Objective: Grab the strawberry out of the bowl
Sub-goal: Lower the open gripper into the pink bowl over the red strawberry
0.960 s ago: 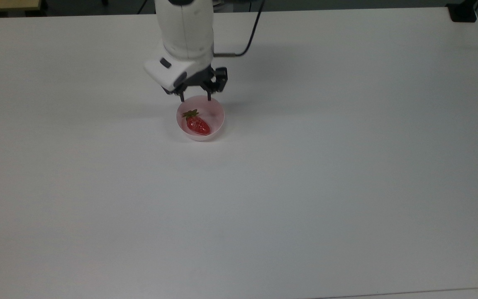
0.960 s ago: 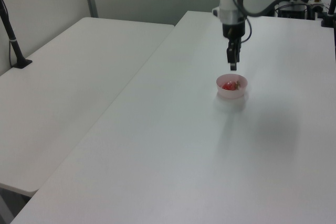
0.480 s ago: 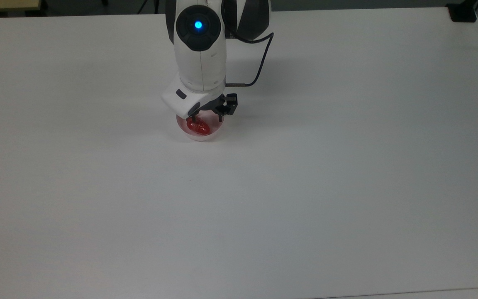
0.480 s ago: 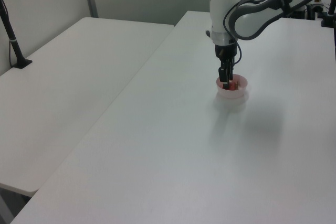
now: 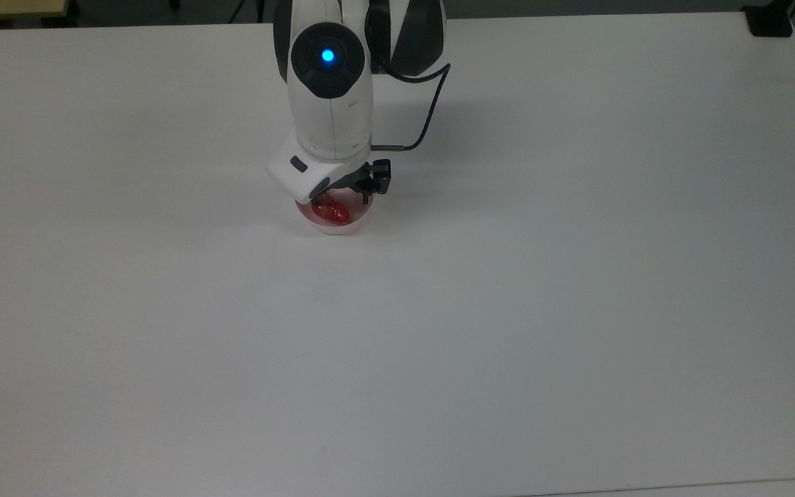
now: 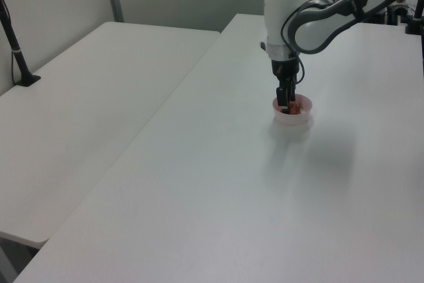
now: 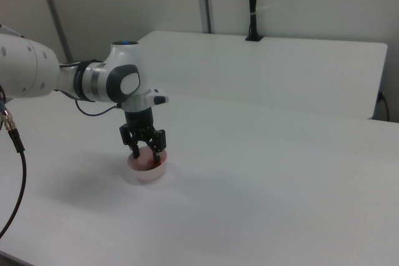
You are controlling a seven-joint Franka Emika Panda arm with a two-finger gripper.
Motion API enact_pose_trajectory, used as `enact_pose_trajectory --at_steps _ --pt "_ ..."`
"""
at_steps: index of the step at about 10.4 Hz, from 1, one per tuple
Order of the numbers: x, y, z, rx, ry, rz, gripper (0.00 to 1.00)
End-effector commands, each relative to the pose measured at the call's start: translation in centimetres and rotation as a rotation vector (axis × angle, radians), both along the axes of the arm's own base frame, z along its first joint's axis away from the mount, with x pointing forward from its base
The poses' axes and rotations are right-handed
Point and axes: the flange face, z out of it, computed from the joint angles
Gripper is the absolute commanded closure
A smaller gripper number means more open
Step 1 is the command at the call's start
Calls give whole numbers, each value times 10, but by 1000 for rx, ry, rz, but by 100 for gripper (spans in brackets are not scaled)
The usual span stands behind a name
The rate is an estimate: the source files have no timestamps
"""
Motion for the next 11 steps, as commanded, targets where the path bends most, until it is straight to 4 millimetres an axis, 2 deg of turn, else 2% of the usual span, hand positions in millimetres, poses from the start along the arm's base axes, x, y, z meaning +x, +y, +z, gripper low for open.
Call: enact_pose_trajectory --at_steps 1,4,6,7,11 --pt "1 -1 -17 -27 -2 7 24" --pt "3 0 -28 -41 -3 19 26" --pt "3 -1 -26 -43 -7 18 37" --pt "4 -1 -19 -41 -14 20 44" --pt "4 -5 17 -35 -63 5 44"
